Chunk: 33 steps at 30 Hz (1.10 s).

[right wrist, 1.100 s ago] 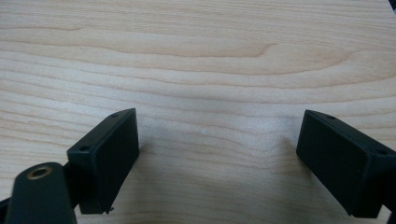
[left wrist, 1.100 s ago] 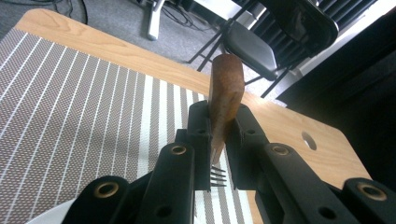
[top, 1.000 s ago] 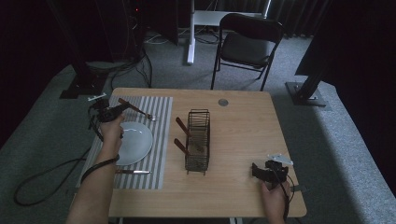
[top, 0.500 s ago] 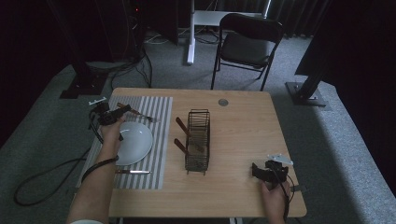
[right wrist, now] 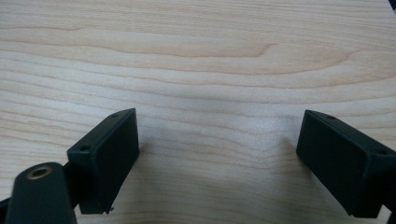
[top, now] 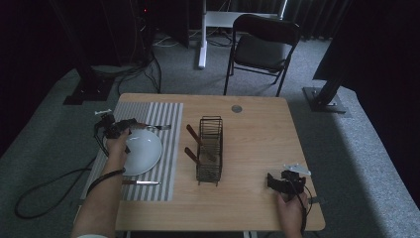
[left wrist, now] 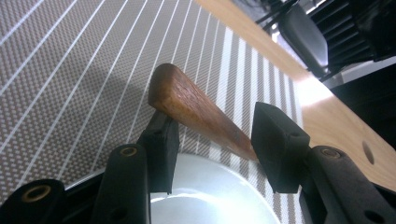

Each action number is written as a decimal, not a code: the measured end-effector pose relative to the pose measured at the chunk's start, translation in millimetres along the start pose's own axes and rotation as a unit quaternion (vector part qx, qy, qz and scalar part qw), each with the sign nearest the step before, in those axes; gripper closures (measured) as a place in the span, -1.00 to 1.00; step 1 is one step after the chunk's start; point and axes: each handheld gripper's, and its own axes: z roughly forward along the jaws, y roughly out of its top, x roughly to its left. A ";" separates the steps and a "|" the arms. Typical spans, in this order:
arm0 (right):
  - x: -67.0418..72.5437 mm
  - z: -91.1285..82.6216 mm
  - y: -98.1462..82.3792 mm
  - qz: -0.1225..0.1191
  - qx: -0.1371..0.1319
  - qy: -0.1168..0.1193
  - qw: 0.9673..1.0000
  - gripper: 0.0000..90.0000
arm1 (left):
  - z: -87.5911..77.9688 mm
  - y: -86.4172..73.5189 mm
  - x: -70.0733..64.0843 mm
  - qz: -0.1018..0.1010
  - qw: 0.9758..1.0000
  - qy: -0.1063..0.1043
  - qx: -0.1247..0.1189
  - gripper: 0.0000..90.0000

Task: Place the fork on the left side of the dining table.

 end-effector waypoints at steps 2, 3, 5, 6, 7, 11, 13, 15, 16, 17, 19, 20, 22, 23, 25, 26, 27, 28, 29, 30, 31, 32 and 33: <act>0.0 0.0 0.0 0.000 0.000 0.000 1.000 -0.72 | 1.6 -0.3 1.6 -0.006 1.000 -0.002 0.002 0.04; 0.0 0.0 0.0 0.000 0.000 0.000 1.000 -0.72 | 1.7 -0.4 2.6 -0.007 1.000 -0.002 0.004 0.03; 0.0 0.0 0.0 0.000 0.000 0.000 1.000 -0.72 | 0.8 -1.2 3.3 -0.008 1.000 0.008 -0.007 0.02; 0.0 0.0 0.0 0.000 0.000 0.000 1.000 -0.72 | 1.6 -1.7 3.3 -0.010 1.000 0.013 -0.006 -0.03; 0.0 0.0 0.0 0.000 0.000 0.000 1.000 -0.72 | 2.5 -2.1 3.6 -0.013 1.000 0.015 0.001 -0.11; 0.0 0.0 0.0 0.000 0.000 0.000 1.000 -0.72 | 1.5 -3.0 4.5 -0.011 1.000 0.020 -0.002 -0.12; 0.0 0.0 0.0 0.000 0.000 0.000 1.000 -0.72 | 0.6 -1.9 7.1 -0.026 1.000 0.009 -0.001 -0.12; 0.0 0.0 0.0 0.000 0.000 0.000 1.000 -0.72 | 0.6 -0.5 7.6 -0.034 0.999 0.014 0.000 -0.14; 0.0 0.0 0.0 0.000 0.000 0.000 1.000 -0.72 | 0.7 -0.1 6.8 -0.020 1.000 0.023 0.001 -0.19; 0.0 0.0 0.0 0.000 0.000 0.000 1.000 -0.72 | 0.7 -0.1 5.8 -0.001 0.999 0.035 0.001 -0.19; 0.0 0.0 0.0 0.000 0.000 0.000 1.000 -0.72 | 2.3 0.5 3.9 0.023 0.998 0.064 0.005 -0.19; 0.0 0.0 0.0 0.000 0.000 0.000 1.000 -0.72 | 3.9 0.6 4.0 0.024 0.997 0.070 0.008 -0.25; 0.0 0.0 0.0 0.000 0.000 0.000 1.000 -0.72 | 5.8 1.2 5.5 0.022 0.996 0.080 0.017 -0.36; 0.0 0.0 0.0 0.000 0.000 0.000 1.000 -0.72 | 5.9 1.6 6.0 0.027 0.996 0.085 0.018 -0.36; 0.0 0.0 0.0 0.000 0.000 0.000 1.000 -0.72 | 5.3 2.5 5.4 0.046 0.994 0.098 0.016 -0.36; 0.0 0.0 0.0 0.000 0.000 0.000 1.000 -0.72 | 4.8 3.2 4.7 0.060 0.992 0.107 0.016 -0.36; 0.0 0.0 0.0 0.000 0.000 0.000 1.000 -0.72 | 4.2 3.6 4.3 0.073 0.991 0.115 0.016 -0.36; 0.0 0.0 0.0 0.000 0.000 0.000 1.000 -0.72 | 3.5 4.1 4.0 0.080 0.989 0.120 0.016 -0.36; 0.0 0.0 0.0 0.000 0.000 0.000 1.000 -0.72 | 2.4 4.4 3.7 0.087 0.988 0.124 0.017 -0.36; 0.0 0.0 0.0 0.000 0.000 0.000 1.000 -0.72 | 1.4 4.6 3.2 0.090 0.988 0.126 0.016 -0.36; 0.0 0.0 0.0 0.000 0.000 0.000 1.000 -0.72 | 0.4 4.6 2.7 0.093 0.988 0.125 0.015 -0.36; 0.0 0.0 0.0 0.000 0.000 0.000 1.000 -0.72 | -0.5 4.3 1.8 0.094 0.988 0.123 0.016 -0.36; 0.0 0.0 0.0 0.000 0.000 0.000 1.000 -0.72 | -1.1 4.0 0.4 0.098 0.987 0.123 0.016 -0.36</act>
